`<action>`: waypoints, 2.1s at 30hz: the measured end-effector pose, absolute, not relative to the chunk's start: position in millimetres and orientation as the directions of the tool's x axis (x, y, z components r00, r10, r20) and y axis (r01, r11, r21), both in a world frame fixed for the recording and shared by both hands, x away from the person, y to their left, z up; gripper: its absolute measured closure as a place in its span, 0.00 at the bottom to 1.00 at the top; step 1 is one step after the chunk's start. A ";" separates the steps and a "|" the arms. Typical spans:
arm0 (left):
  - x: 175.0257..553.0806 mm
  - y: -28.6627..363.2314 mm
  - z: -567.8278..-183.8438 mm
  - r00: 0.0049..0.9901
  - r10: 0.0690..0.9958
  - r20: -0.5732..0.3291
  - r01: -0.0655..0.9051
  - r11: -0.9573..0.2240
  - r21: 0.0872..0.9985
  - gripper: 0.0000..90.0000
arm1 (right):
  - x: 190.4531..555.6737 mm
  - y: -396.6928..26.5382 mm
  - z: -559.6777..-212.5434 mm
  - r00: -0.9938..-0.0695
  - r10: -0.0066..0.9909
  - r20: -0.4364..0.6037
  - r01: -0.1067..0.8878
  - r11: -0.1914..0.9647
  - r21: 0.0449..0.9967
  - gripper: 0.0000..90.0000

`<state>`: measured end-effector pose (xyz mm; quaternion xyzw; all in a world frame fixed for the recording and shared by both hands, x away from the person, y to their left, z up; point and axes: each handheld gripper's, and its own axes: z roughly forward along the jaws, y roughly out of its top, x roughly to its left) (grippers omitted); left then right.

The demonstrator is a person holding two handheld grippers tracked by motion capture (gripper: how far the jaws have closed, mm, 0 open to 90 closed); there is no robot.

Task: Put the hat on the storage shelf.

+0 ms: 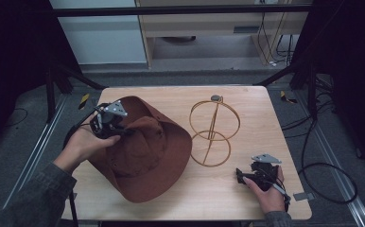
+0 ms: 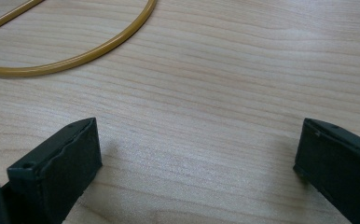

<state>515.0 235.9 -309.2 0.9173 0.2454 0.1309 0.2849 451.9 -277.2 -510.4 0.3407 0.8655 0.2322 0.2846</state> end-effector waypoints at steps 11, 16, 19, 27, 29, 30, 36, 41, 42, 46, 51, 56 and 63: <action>497.9 258.4 -280.4 0.824 0.553 0.124 0.363 -0.682 0.636 0.98 | 451.9 -277.3 -510.4 -0.606 0.722 -0.334 0.457 0.659 0.597 0.01; 486.0 265.7 -264.6 0.821 0.553 0.142 0.334 -0.667 0.666 0.98 | 451.8 -277.3 -510.3 -0.605 0.723 -0.334 0.458 0.659 0.597 0.01; 482.0 268.7 -257.6 0.819 0.555 0.145 0.322 -0.655 0.683 0.98 | 451.9 -277.3 -510.4 -0.606 0.722 -0.334 0.457 0.660 0.597 0.01; 469.9 269.6 -240.0 0.813 0.557 0.168 0.285 -0.633 0.720 0.98 | 451.9 -277.3 -510.4 -0.606 0.722 -0.334 0.457 0.660 0.596 0.01; 467.1 270.1 -237.2 0.812 0.558 0.170 0.278 -0.627 0.728 0.98 | 451.9 -277.3 -510.4 -0.606 0.722 -0.334 0.457 0.660 0.596 0.01; 466.0 270.2 -235.9 0.812 0.559 0.169 0.276 -0.623 0.732 0.98 | 451.9 -277.2 -510.4 -0.606 0.722 -0.334 0.458 0.659 0.596 0.00; 460.0 265.5 -224.3 0.814 0.553 0.180 0.248 -0.611 0.752 0.98 | 451.8 -277.2 -510.3 -0.605 0.722 -0.335 0.458 0.660 0.596 0.00; 457.2 260.6 -213.8 0.814 0.549 0.193 0.225 -0.603 0.765 0.98 | 451.9 -277.2 -510.4 -0.606 0.722 -0.334 0.458 0.660 0.596 0.00; 456.3 258.0 -208.4 0.815 0.546 0.194 0.218 -0.600 0.770 0.98 | 451.9 -277.2 -510.4 -0.606 0.722 -0.334 0.458 0.660 0.596 0.00; 454.2 251.2 -201.2 0.821 0.534 0.203 0.200 -0.601 0.774 0.98 | 451.9 -277.2 -510.4 -0.605 0.722 -0.334 0.458 0.659 0.596 0.00; 455.4 229.5 -188.4 0.841 0.493 0.224 0.163 -0.625 0.764 0.98 | 451.9 -277.2 -510.4 -0.606 0.722 -0.334 0.457 0.660 0.596 0.00; 460.9 208.5 -177.1 0.854 0.464 0.234 0.135 -0.633 0.763 0.98 | 451.9 -277.2 -510.4 -0.606 0.722 -0.334 0.457 0.660 0.596 0.00; 475.7 179.4 -172.9 0.870 0.438 0.228 0.127 -0.646 0.753 0.98 | 451.6 -277.1 -510.3 -0.607 0.722 -0.331 0.460 0.659 0.594 0.00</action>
